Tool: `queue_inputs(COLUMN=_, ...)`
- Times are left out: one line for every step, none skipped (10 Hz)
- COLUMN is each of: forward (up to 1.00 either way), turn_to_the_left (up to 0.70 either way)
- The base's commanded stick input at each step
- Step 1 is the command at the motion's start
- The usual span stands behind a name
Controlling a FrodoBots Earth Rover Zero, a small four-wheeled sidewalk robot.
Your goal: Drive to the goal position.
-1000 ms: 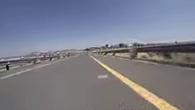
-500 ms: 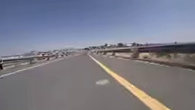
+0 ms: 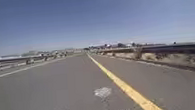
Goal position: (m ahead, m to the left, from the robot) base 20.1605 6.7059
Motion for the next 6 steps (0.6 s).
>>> queue_inputs(forward=0.85, turn_to_the_left=0.0)
queue_inputs(forward=0.85, turn_to_the_left=0.0)
queue_inputs(forward=0.85, turn_to_the_left=0.0)
queue_inputs(forward=0.85, turn_to_the_left=0.0)
queue_inputs(forward=0.85, turn_to_the_left=0.0)
queue_inputs(forward=0.85, turn_to_the_left=0.0)
